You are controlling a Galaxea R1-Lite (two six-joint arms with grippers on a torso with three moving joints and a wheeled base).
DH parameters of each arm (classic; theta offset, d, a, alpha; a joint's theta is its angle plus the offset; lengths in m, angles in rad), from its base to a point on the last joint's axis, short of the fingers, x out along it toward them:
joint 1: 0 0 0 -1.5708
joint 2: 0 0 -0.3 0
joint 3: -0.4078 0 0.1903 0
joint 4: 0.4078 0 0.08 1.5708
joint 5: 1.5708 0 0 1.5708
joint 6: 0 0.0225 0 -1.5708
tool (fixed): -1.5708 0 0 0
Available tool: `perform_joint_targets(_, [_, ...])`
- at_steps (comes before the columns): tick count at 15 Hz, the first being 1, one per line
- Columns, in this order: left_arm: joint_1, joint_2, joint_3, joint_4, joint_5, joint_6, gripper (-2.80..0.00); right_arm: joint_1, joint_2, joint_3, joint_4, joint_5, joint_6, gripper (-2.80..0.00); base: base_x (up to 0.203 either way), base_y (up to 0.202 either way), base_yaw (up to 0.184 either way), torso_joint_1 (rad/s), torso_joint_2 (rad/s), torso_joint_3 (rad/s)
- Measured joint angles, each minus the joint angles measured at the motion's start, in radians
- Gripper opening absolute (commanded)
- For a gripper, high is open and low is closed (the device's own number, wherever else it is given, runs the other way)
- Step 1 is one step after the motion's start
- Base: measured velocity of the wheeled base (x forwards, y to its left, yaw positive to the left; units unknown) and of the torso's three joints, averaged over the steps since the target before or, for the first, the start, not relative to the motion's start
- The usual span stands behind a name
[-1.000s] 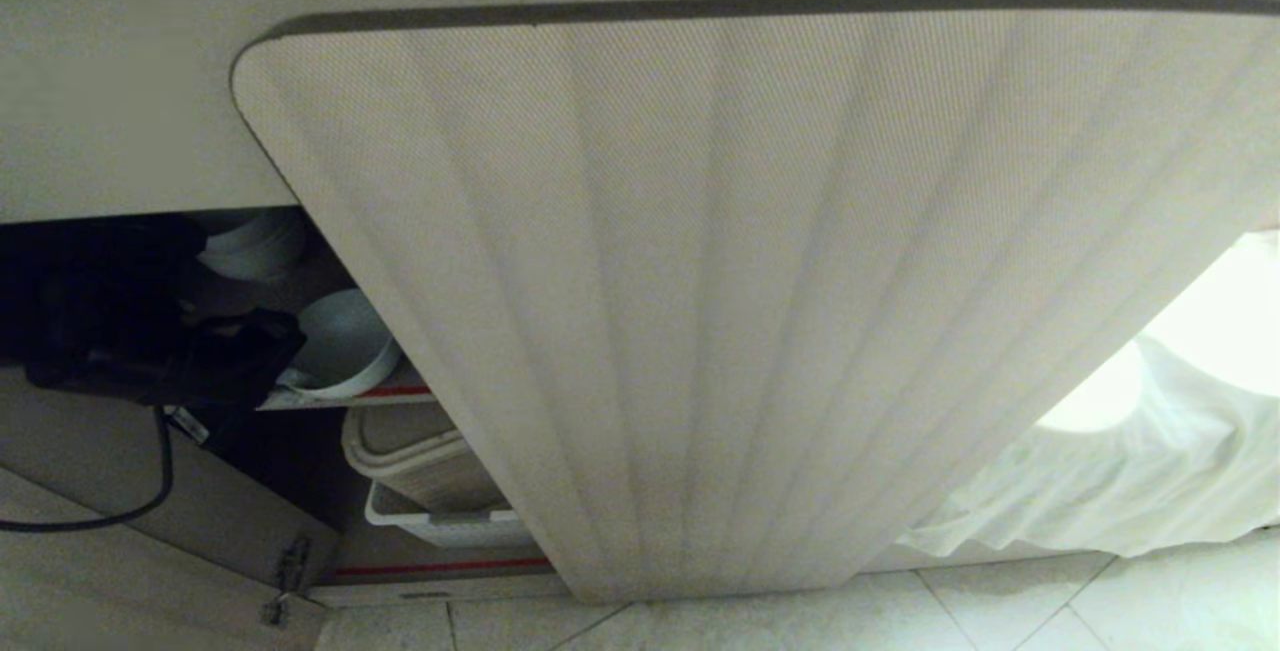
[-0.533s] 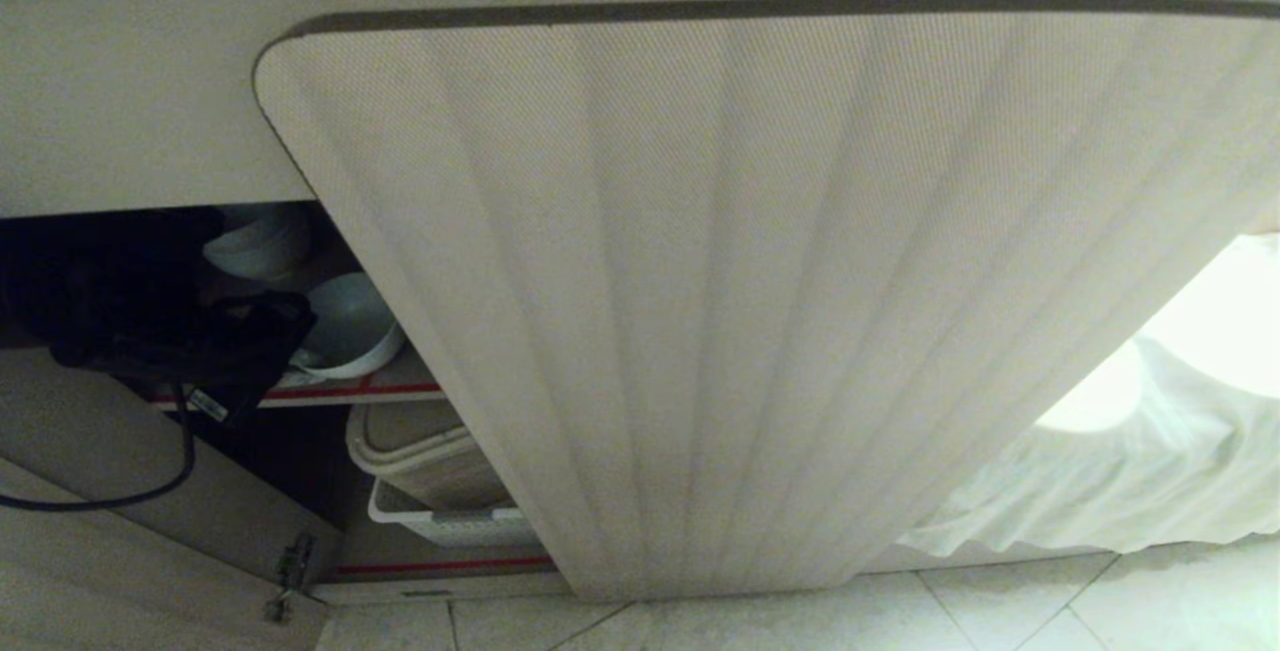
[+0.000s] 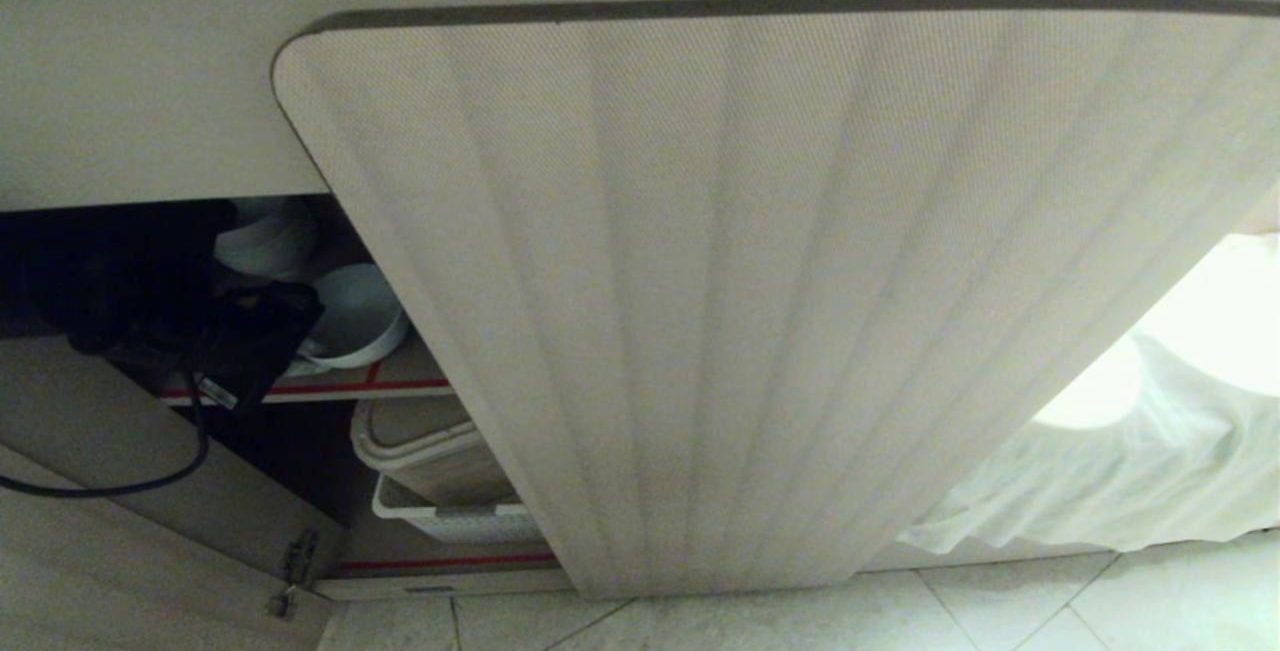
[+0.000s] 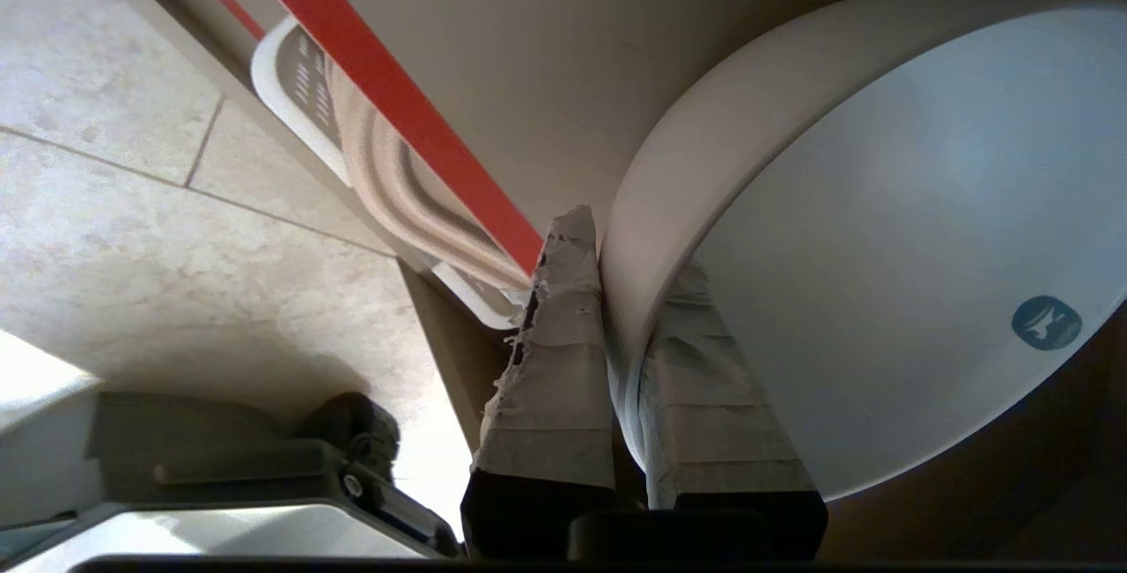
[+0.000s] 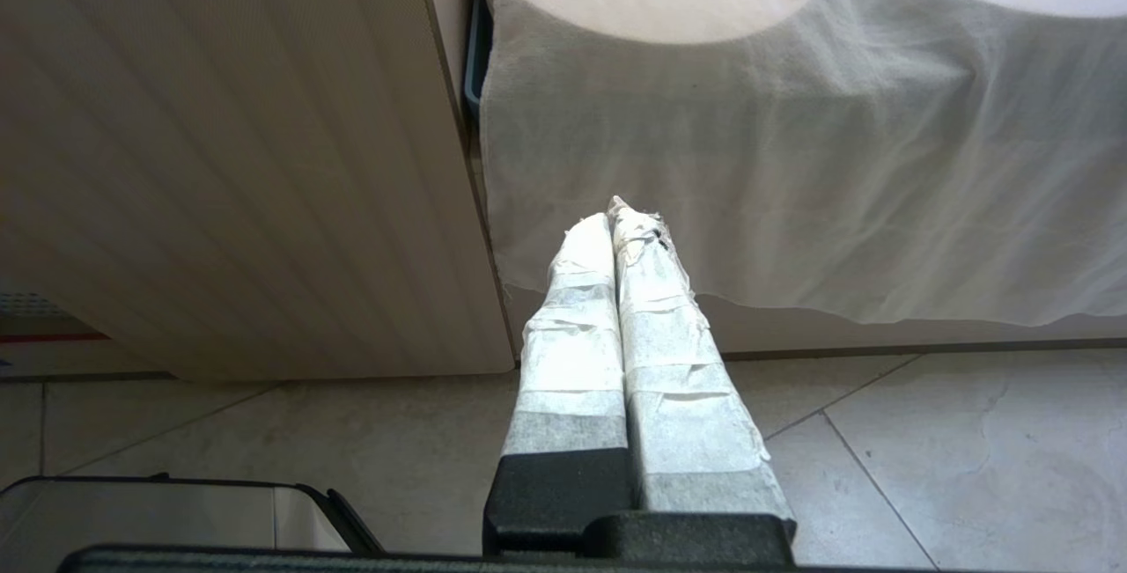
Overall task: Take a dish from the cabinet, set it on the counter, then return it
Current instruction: Put it back into the cabinet
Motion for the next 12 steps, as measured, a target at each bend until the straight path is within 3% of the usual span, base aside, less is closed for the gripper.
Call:
perform_joint_targets(4, [0.0,-0.003,0.001,0.009,-0.001,0.0,-2.8,0.0,0.0,0.0,0.0,0.0,0.0,-2.8,0.0,0.0,0.0,0.0,0.0,0.0])
perform_joint_targets(12, [0.0,-0.062,0.14,0.002,-0.018,0.093,-2.8,0.0,0.0,0.0,0.0,0.0,0.0,-2.8,0.0,0.0,0.0,0.0,0.0,0.0])
